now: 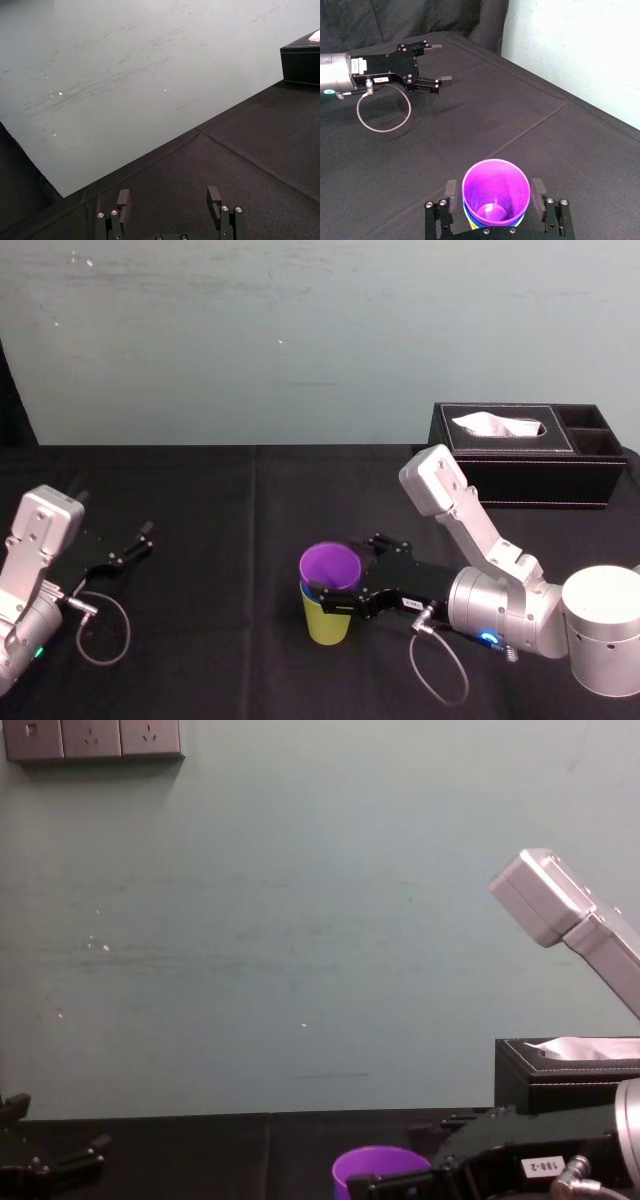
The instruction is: Stack the three plastic cups sequentially using one hand.
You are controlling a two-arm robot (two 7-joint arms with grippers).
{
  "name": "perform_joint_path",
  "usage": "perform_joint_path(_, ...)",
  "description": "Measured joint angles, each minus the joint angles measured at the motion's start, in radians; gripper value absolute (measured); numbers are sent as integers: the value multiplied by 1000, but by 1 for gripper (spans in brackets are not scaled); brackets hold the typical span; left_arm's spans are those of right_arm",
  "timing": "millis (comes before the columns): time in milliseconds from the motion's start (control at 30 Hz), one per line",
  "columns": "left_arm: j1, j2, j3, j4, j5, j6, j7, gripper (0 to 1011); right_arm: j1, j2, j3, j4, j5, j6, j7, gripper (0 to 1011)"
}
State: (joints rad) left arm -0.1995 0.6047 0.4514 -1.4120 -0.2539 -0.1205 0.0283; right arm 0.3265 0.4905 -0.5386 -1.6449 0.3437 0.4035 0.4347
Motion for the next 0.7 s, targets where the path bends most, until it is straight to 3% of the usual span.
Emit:
perform_joint_path(167,0,0,0,0,0,0,0,1000,0,0,0,-1,1,0,0,1004)
perform_joint_path(500,0,0,0,0,0,0,0,1000,0,0,1,-1,1,0,0,1004)
perform_joint_path(700,0,0,0,0,0,0,0,1000,-26,-7,30,-24,-8,-66,-25,1004)
